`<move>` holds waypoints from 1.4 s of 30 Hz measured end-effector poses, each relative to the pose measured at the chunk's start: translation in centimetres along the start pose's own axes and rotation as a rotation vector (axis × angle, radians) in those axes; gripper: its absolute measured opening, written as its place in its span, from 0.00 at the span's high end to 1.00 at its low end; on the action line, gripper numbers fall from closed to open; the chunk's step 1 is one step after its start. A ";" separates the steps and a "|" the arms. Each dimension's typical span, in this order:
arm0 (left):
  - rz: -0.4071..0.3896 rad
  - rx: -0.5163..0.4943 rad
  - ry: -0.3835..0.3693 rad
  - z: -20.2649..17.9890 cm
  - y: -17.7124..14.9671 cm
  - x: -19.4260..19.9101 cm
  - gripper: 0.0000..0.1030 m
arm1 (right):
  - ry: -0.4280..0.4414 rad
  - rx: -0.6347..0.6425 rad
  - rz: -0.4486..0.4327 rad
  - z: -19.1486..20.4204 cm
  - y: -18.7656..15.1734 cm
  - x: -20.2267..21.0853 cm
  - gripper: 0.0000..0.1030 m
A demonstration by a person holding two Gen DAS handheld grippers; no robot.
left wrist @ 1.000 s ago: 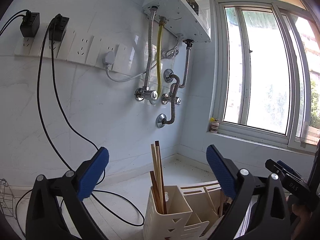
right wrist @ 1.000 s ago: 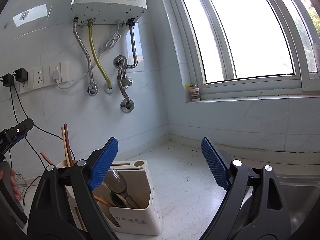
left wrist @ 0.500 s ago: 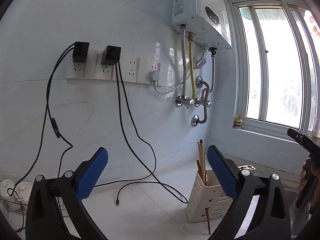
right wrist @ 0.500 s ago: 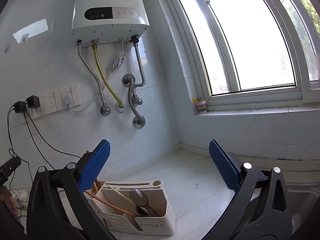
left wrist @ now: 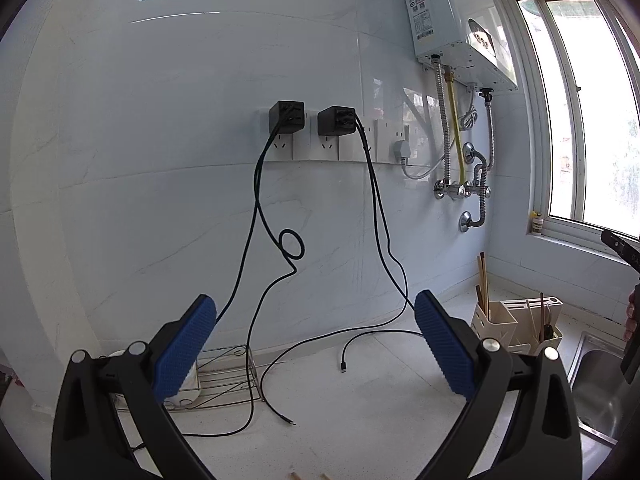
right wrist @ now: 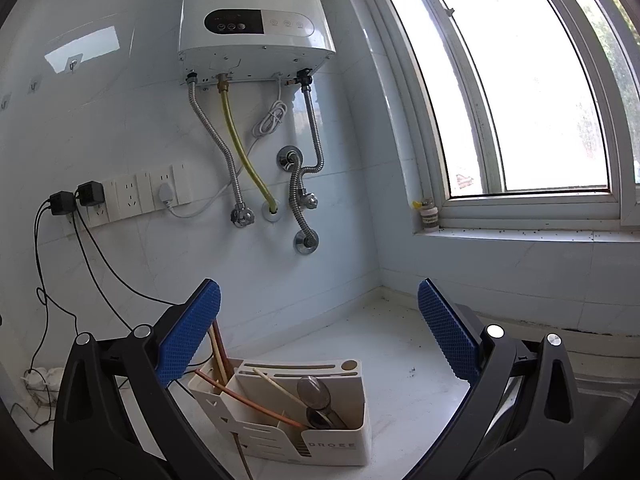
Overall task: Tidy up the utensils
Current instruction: 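Move both open tools back toward the remaining pale chopsticks on the counter, then lower both open tools over the two pale chopsticks on the counter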
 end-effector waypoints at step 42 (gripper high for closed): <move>0.805 0.270 0.035 7.0 -16.7 -3.5 0.06 | 0.544 0.157 0.559 22.8 -13.1 -5.1 0.41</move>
Point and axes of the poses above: each gripper's, at about its wrist camera, not at the fingertips, and x roughly against the way its jaws point, z to its left, y to its top, the point moved 6 cm from there along -x, roughly the way its jaws point, and after that the axes turned 10 degrees about y, right-handed, at the moved point
